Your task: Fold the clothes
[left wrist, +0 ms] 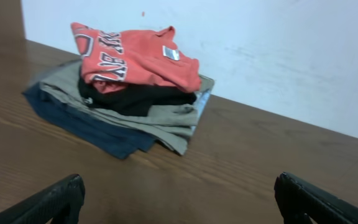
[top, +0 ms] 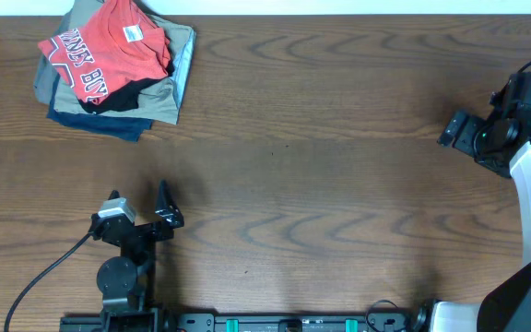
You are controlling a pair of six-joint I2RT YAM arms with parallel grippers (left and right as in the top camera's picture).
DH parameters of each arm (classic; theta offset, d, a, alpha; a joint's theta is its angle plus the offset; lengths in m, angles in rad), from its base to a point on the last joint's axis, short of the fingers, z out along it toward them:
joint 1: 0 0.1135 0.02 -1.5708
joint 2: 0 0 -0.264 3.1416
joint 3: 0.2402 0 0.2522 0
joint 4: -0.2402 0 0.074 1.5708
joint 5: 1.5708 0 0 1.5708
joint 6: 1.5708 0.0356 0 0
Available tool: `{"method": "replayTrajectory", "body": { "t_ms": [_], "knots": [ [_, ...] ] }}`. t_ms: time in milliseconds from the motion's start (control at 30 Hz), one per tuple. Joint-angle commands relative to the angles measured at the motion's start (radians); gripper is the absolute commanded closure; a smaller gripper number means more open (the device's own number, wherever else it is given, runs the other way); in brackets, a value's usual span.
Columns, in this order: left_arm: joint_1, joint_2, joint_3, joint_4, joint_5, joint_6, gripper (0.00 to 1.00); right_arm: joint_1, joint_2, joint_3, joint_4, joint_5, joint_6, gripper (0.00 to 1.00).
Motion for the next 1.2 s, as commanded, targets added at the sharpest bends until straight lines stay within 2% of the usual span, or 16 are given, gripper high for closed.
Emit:
{"method": "replayTrajectory", "body": {
  "t_ms": [0,100,1167],
  "knots": [
    [0.034,-0.009,-0.004,-0.033,0.013,0.040,0.02,-0.005,-0.002,0.008,0.000,0.000,0.005,0.01],
    [0.057,-0.009,-0.004,-0.074,0.013,0.043,0.02,-0.005,-0.002,0.008,0.000,0.000,0.005,0.01],
    [0.062,-0.006,-0.004,-0.074,0.013,0.043,0.02,-0.005,-0.002,0.008,0.000,0.000,0.005,0.01]
  ]
}}
